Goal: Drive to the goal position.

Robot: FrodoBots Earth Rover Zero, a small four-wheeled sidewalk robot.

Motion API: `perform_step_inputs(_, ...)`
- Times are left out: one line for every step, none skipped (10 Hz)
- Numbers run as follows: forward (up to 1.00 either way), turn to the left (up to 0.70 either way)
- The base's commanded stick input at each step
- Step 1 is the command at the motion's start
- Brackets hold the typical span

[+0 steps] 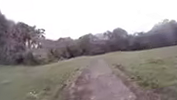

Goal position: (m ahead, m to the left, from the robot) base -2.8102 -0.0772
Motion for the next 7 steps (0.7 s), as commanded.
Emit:
perform_step_inputs(0.85, 0.0)
perform_step_inputs(0.85, 0.0)
perform_step_inputs(0.85, 0.0)
perform_step_inputs(0.85, 0.0)
perform_step_inputs(0.85, 0.0)
perform_step_inputs(0.85, 0.0)
perform_step_inputs(0.85, 0.0)
